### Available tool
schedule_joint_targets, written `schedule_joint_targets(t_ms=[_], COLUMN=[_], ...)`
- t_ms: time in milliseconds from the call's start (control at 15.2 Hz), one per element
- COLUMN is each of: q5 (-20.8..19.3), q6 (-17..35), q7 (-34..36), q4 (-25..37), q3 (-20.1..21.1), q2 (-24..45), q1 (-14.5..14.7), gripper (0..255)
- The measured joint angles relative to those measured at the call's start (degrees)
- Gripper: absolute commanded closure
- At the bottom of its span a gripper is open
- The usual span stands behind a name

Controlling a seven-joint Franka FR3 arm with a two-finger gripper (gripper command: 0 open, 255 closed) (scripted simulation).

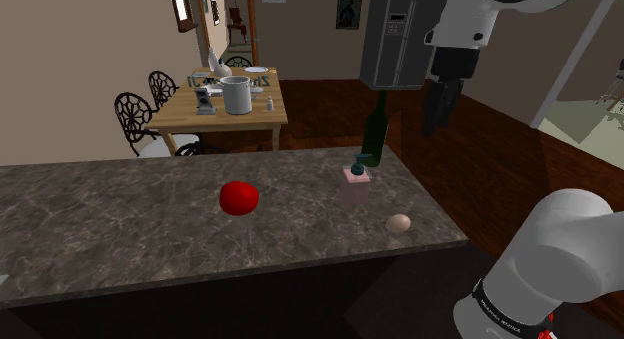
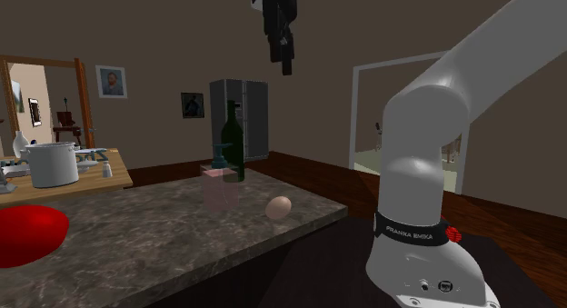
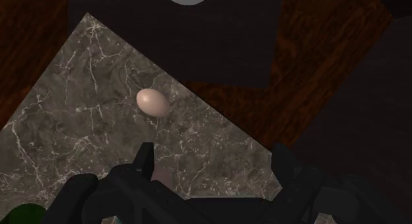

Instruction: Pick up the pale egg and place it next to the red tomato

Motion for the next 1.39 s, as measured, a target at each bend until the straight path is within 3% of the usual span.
schedule_joint_targets(t_ms=[132,396,990,1386], q5=[-0.17,-0.81,-2.59,-3.55], q6=[0.68,7.22,26.32,42.21], q7=[-0.37,-2.53,-8.79,-14.6], q4=[-1.04,-8.87,-25.72,-33.89], q3=[-0.31,-1.95,-7.1,-12.12], q2=[-0.47,-2.47,-1.98,4.88], q1=[-0.11,-0.69,-2.48,-3.38], gripper=[0,0,0,0])
